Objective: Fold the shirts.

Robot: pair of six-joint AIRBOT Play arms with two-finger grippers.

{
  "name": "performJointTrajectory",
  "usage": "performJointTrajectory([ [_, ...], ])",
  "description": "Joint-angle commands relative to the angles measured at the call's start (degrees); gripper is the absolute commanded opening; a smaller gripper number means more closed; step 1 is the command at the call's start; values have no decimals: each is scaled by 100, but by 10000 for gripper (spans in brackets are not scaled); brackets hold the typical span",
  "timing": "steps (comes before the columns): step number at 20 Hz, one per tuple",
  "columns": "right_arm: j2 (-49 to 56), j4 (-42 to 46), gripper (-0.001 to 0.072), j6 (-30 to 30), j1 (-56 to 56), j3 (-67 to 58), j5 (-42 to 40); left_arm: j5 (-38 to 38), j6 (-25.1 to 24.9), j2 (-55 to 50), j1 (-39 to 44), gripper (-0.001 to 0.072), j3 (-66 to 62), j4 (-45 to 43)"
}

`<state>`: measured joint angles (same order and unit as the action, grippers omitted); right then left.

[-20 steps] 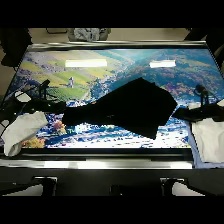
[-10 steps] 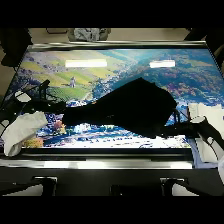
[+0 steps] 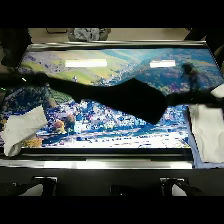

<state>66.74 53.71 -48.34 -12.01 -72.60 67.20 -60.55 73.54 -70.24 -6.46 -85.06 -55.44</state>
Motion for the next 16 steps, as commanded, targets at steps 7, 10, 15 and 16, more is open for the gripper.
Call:
performJointTrajectory([
  [7, -2358, 2142, 41, -997, 26, -4332, -282, 734, 2444, 2267, -688, 24, -3134, -1775],
  [10, -2369, 2157, 41, -994, 26, -4332, 4, 743, 2400, 2500, -669, 24, -3134, -1768],
  [15, -2022, 2310, 42, -997, 26, -4330, 1266, -229, 2028, 2446, -669, 24, -3056, -1773],
  [16, -1788, 2337, 42, -997, 26, -4301, 1832, -529, 2015, 2404, -669, 24, -2892, -1768],
])
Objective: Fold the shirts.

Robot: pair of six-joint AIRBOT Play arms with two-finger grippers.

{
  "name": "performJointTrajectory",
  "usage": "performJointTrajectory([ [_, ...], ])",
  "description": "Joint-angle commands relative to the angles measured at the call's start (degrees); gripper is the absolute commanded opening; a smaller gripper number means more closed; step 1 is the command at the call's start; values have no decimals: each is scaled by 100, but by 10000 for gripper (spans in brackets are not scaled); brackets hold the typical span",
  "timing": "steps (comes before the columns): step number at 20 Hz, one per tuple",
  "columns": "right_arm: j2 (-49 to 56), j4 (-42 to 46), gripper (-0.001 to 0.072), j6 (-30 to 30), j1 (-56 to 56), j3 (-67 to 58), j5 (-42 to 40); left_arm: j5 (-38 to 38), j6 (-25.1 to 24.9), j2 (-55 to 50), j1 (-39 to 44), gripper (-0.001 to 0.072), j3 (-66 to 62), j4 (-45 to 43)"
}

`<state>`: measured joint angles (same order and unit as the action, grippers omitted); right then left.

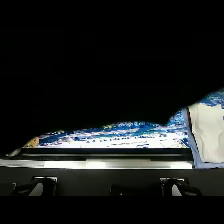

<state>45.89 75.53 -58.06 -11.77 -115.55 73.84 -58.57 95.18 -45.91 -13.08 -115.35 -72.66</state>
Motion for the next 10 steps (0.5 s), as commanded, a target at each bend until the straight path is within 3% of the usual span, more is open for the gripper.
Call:
performJointTrajectory([
  [1, 573, 138, 42, -22, 2, 55, 1735, -997, -267, -103, 0, 24, 413, -42],
  [3, 1237, 98, 41, 9, 24, 470, 2374, -1172, -511, -262, 13, 25, 1259, -42],
  [5, 1904, -35, 41, 153, 26, 1263, 2153, -1082, -793, -481, 50, 25, 2409, -42],
  [7, 2594, -42, 42, 151, 120, 2144, 1250, -481, -1003, -852, 195, 25, 3707, -42],
  [10, 3779, -57, 43, 146, 417, 2632, -345, 1401, -1182, -1720, 514, 25, 5125, 114],
])
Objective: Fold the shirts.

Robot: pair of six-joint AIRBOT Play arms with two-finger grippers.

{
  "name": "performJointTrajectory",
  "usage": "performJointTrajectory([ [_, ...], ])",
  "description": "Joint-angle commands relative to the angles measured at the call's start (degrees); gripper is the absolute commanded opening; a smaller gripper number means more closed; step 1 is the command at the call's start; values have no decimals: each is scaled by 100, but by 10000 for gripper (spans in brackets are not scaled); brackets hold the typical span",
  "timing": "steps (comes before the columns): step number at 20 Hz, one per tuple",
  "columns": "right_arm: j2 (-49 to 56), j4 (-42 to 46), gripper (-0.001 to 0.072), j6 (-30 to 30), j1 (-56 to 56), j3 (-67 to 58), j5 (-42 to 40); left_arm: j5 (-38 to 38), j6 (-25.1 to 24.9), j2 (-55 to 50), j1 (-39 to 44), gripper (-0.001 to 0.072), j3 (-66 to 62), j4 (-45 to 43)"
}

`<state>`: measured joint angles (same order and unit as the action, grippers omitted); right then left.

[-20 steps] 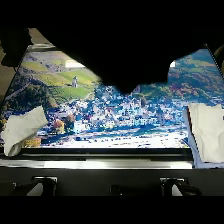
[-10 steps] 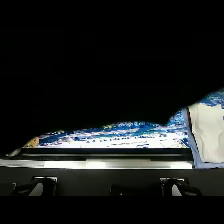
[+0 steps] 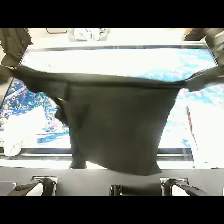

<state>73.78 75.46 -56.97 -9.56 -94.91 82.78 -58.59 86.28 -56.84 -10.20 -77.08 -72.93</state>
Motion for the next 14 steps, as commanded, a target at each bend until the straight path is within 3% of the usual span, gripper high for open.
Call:
performJointTrajectory([
  [1, 1281, -160, 43, -81, 240, 568, -1602, 1792, -297, -977, 328, 25, 1425, 151],
  [6, 1858, -726, 44, -960, 251, 570, -3008, 2542, -275, -1982, 664, 25, 1357, 162],
  [10, 2299, -1005, 45, -1038, 269, 570, -2957, 2382, -271, -2312, 973, 27, 1357, 413],
  [11, 2337, -1119, 88, -1038, 267, 564, -2988, 2319, -269, -2308, 1001, 56, 1346, 507],
  [12, 2293, -1211, 290, -1034, 225, 516, -2903, 2074, -275, -2293, 984, 164, 1244, 516],
  [13, 2199, -1224, 529, -979, 146, 391, -2677, 1565, -275, -2295, 857, 424, 1005, 481],
  [14, 2052, -1222, 608, -739, 11, 223, -2245, 914, -284, -2295, 647, 607, 721, 476],
])
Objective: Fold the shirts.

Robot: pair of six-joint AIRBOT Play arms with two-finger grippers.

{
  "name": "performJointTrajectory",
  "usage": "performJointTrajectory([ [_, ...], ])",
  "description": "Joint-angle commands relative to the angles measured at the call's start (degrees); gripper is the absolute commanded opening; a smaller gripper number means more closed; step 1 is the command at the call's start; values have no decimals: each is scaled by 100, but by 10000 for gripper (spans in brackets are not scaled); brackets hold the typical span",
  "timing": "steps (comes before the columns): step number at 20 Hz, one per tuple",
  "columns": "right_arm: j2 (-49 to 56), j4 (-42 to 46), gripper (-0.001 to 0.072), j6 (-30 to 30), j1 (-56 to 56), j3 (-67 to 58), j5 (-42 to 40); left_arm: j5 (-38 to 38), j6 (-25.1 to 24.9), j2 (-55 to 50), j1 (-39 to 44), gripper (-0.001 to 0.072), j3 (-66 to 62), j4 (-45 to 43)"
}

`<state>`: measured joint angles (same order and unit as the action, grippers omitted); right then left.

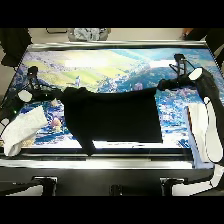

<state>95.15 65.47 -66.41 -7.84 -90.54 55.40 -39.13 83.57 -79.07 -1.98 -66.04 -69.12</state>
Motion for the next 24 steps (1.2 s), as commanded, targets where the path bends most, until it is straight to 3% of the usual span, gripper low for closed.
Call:
performJointTrajectory([
  [1, -254, -190, 608, 575, -328, -328, 975, -1751, -125, -72, -420, 614, -638, 44],
  [3, -533, 219, 607, 1088, -723, -343, 2127, -2983, -216, -74, -964, 614, -798, -98],
  [5, -503, 485, 606, 1150, -1117, -214, 3077, -3392, -111, -79, -1349, 594, -352, -37],
  [10, -503, 365, 606, 1331, -1366, 614, 3626, -2924, -828, -85, -1274, 593, 1182, 1287],
  [17, -503, 433, 608, 1381, -1364, 1193, 3606, -2472, -793, -496, -597, 591, 1521, 1475],
  [19, -505, 422, 608, 1377, -1364, 1475, 3532, -2271, -691, -605, -555, 435, 1523, 1475],
  [21, -540, 452, 614, 1429, -1364, 1832, 3442, -1967, -411, -623, -540, 432, 1521, 1497],
  [22, -553, 505, 636, 1447, -1364, 2026, 3407, -1895, -365, -623, -511, 309, 1521, 1515],
  [23, -564, 557, 638, 1462, -1364, 2212, 3379, -1884, -374, -621, -490, 73, 1521, 1515],
  [24, -579, 570, 648, 1460, -1364, 2428, 3329, -1884, -415, -621, -472, 26, 1521, 1515],
])
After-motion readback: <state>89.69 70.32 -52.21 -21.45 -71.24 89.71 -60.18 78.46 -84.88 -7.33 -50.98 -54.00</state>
